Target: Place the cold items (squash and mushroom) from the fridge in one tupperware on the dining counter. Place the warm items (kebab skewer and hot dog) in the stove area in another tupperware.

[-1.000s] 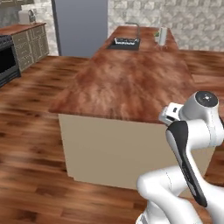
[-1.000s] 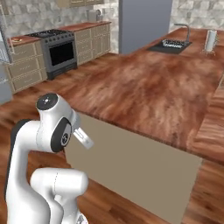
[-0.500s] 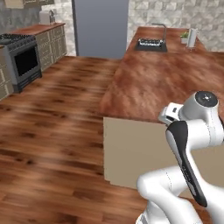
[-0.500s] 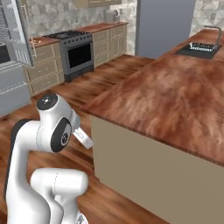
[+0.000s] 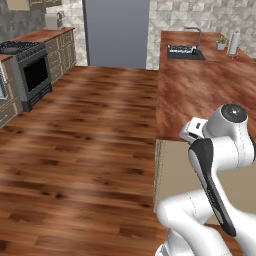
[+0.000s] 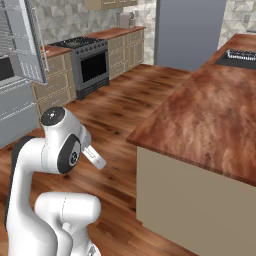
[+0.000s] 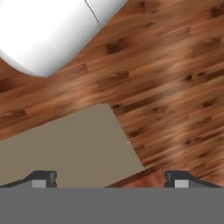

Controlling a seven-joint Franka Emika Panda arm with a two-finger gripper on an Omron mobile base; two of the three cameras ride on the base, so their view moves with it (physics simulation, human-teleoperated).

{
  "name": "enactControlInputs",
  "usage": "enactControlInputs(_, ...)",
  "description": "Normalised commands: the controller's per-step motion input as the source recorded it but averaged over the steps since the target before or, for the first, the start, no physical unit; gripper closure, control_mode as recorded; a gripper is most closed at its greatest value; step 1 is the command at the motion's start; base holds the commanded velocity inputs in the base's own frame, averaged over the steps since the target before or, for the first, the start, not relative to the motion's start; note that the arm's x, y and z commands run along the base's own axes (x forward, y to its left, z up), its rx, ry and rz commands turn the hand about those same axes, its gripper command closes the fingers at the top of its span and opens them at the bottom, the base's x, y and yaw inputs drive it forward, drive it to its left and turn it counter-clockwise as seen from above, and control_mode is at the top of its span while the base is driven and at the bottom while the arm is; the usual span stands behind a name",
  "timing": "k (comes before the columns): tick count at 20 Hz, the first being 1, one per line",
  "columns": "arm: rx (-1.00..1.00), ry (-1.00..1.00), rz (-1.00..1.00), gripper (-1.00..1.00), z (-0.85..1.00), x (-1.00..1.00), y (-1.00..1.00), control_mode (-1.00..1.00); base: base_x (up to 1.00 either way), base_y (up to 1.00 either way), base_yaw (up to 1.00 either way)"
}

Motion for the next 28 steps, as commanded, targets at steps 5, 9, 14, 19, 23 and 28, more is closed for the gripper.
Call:
enactControlInputs(5,0.00,0.00,0.00,-1.00,0.00,0.00,0.00,1.00,0.61,0.83,-0.37)
enactControlInputs(9,0.00,0.00,0.00,-1.00,0.00,0.00,0.00,1.00,0.71,0.80,-0.45)
enactControlInputs(14,0.00,0.00,0.00,-1.00,0.00,0.00,0.00,1.00,0.76,0.81,-0.44)
enactControlInputs(19,0.00,0.00,0.00,-1.00,0.00,0.00,0.00,1.00,0.93,0.65,-0.33)
enactControlInputs(23,0.00,0.00,0.00,-1.00,0.00,0.00,0.00,1.00,1.00,0.51,-0.16)
enactControlInputs(28,0.00,0.00,0.00,-1.00,0.00,0.00,0.00,1.00,1.00,0.77,-0.11)
